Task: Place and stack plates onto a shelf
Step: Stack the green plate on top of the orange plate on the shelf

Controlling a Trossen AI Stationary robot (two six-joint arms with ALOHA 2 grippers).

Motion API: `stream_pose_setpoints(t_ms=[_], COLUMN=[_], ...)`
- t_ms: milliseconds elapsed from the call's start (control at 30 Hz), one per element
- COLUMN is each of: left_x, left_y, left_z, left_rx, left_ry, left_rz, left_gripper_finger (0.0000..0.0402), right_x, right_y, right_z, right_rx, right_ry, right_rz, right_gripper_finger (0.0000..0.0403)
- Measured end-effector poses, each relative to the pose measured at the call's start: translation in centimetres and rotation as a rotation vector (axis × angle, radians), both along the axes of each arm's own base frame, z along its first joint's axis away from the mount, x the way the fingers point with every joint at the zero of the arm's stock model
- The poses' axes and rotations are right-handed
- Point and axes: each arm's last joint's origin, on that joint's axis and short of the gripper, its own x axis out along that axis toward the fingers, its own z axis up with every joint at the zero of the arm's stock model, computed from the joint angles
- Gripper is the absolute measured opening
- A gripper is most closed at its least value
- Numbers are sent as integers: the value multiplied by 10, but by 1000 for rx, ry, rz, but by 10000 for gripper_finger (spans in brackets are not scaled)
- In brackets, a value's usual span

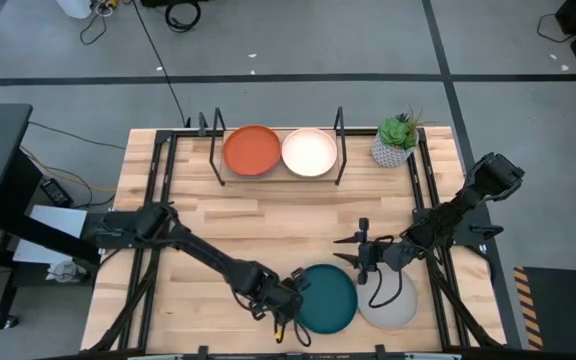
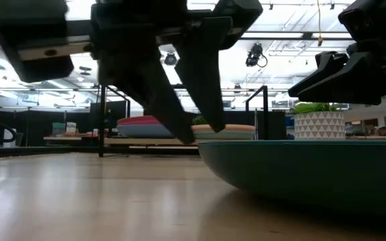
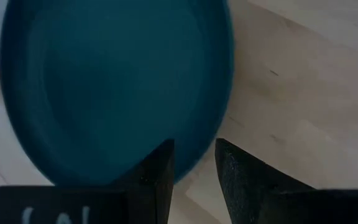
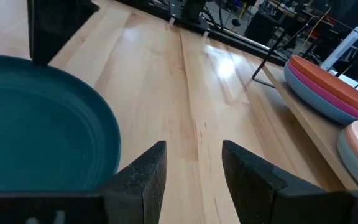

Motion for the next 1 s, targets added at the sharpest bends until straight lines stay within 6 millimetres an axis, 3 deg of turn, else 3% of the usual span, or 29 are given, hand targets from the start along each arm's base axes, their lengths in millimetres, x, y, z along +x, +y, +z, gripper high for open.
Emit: stream_pose_setpoints(t_ms=[233, 433, 533, 667, 733, 833, 1000], left_x=[4, 6, 8, 7, 5, 1, -19], left_y=[-5, -5, -7, -7, -8, -4, 35], left_z=[-24, -26, -25, -25, -21, -10, 34], left_rx=[28, 21, 4, 8, 13, 11, 46], left_ry=[24, 16, -7, -1, -5, 6, 99], left_rz=[-27, -28, -22, -24, -24, 28, 279], left_gripper_finger=[123, 109, 90, 35, 15, 14, 14], right_x=[0, 0, 0, 0, 0, 0, 0], right_y=[0, 0, 0, 0, 0, 0, 0], right_z=[0, 1, 1, 1, 1, 1, 1], right_rx=[2, 0, 1, 0, 1, 0, -2], right_ry=[-3, -5, -6, -6, -6, -5, -7], right_rz=[1, 2, 2, 2, 2, 2, 3], right_gripper_finger=[162, 162, 162, 162, 162, 162, 162])
